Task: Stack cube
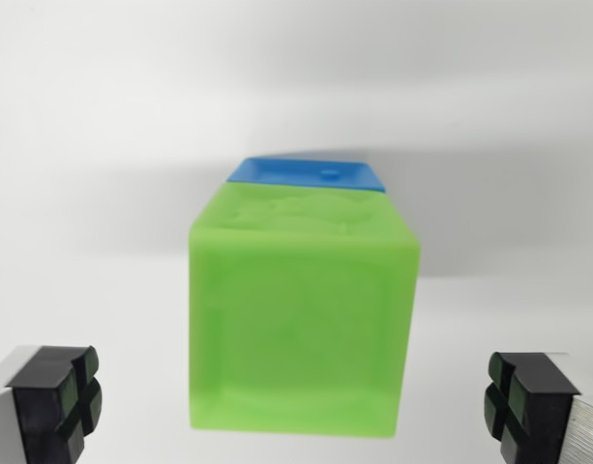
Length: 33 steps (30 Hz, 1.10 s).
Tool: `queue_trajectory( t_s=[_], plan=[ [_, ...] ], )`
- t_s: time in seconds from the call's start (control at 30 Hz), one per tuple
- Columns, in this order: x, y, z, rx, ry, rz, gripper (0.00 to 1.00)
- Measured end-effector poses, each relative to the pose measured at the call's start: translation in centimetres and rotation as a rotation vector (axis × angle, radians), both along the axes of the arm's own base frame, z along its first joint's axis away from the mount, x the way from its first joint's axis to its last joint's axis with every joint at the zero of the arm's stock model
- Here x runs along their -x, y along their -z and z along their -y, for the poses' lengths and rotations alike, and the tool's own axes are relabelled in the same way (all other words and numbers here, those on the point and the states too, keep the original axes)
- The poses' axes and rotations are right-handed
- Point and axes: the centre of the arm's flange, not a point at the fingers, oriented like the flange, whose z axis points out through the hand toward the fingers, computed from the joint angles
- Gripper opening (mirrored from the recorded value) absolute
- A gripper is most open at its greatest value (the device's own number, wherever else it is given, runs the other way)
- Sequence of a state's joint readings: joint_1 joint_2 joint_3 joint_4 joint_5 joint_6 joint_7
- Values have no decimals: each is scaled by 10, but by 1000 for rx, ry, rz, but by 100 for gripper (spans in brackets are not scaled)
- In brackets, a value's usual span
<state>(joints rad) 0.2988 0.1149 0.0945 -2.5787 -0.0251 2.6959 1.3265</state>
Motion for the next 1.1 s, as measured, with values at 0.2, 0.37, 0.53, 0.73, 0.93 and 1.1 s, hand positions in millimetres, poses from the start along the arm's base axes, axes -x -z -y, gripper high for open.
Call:
queue_trajectory(
  t_s=[0.2,0.37,0.53,0.73,0.93,1.1],
  plan=[
    [0,-23,0,0,0,1,100],
    [1,-42,1,1,0,1,100],
    [1,-63,1,1,1,1,100],
    [1,-87,1,2,0,1,100],
    [1,-113,1,2,-1,2,100],
    [1,-135,0,3,-1,2,100]
  ],
)
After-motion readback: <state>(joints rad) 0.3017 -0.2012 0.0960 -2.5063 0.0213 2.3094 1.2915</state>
